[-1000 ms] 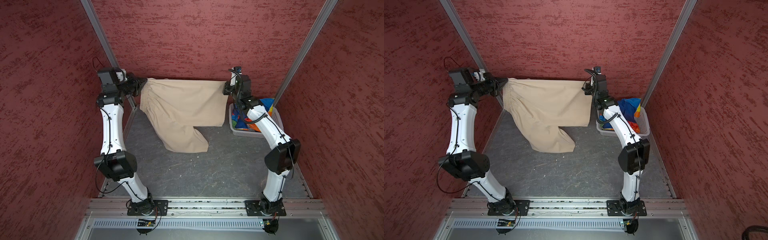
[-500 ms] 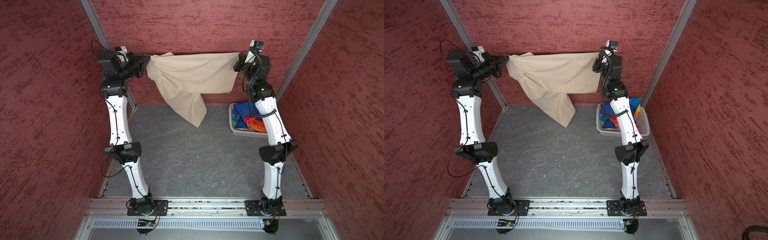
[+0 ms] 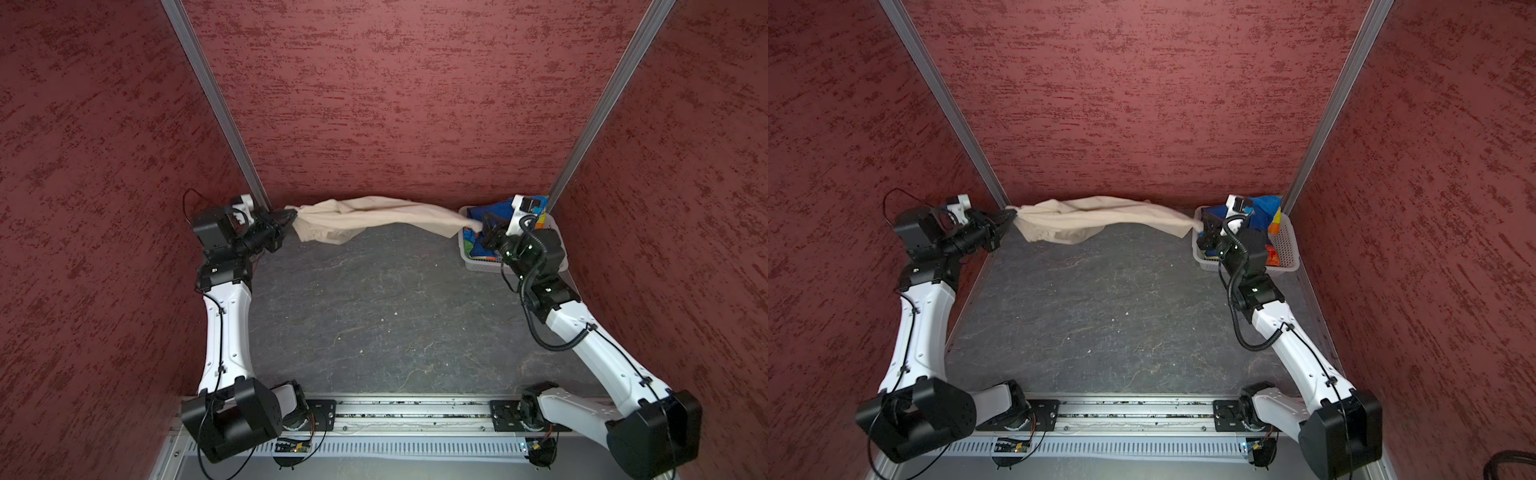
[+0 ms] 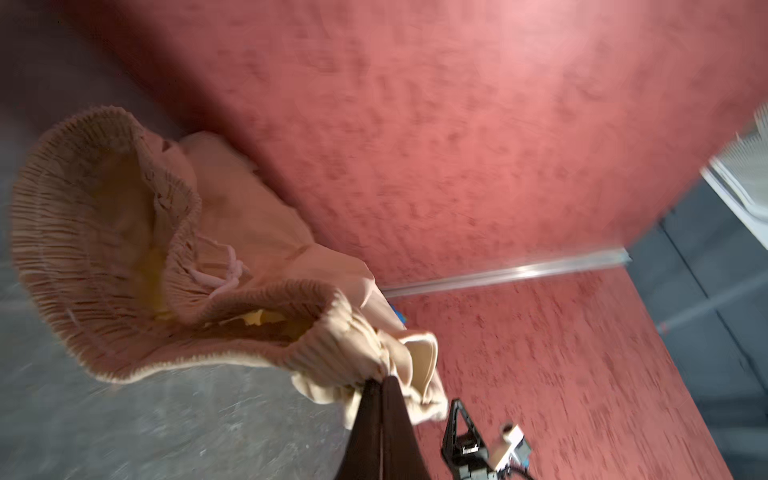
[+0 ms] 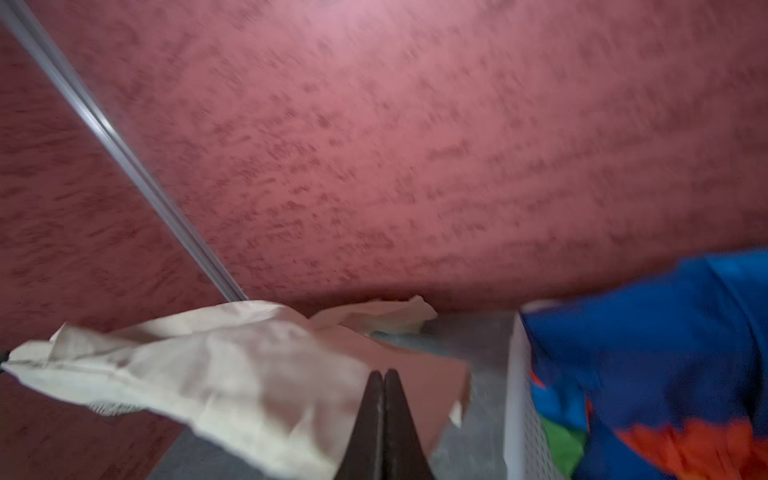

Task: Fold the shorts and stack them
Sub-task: 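Lay the shorts flat on the table and open both grippers, drawing back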

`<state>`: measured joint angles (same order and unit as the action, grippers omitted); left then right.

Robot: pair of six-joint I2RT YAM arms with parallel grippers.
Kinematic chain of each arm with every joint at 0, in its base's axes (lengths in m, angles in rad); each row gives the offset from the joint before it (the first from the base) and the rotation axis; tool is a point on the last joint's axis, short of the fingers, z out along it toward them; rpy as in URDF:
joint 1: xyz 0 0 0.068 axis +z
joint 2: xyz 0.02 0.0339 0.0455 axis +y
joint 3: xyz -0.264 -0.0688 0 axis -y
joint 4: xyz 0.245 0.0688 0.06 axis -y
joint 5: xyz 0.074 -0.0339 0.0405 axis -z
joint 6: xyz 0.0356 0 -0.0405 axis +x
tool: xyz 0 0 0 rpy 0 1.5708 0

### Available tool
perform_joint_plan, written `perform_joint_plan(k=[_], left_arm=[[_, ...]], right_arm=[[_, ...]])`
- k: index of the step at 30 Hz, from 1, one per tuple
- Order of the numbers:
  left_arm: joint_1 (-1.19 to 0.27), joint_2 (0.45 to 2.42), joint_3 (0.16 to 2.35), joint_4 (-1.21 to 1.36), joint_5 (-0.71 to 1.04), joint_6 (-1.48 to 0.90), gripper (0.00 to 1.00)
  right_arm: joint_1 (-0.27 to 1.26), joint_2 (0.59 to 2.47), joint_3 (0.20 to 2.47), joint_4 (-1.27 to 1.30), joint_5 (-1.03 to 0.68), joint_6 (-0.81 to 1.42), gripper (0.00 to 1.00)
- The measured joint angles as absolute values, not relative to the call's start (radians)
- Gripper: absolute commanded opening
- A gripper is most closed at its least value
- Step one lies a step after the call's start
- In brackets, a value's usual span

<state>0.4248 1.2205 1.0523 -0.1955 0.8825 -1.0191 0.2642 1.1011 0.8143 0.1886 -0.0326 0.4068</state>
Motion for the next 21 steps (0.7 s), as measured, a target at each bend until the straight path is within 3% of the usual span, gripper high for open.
perform_joint_plan(k=[5, 13, 17, 21], left_arm=[[0.488, 1.221, 0.770, -0.289, 0.820, -0.962, 0.00], [0.503, 1.013, 0.613, -0.381, 0.806, -0.832, 0.00], [0.527, 0.983, 0.543, -0.476, 0.803, -0.782, 0.00], [0.550, 0.962, 0.540, -0.528, 0.802, -0.744, 0.00]], right_arm=[[0.247, 0.995, 0.567, 0.047, 0.020, 0.464, 0.00], [0.250, 0.810, 0.492, -0.060, 0.038, 0.517, 0.00], [0.299, 0.925, 0.535, -0.077, 0.041, 0.516, 0.00], [0.434, 1.230, 0.738, -0.085, 0.076, 0.468, 0.04]])
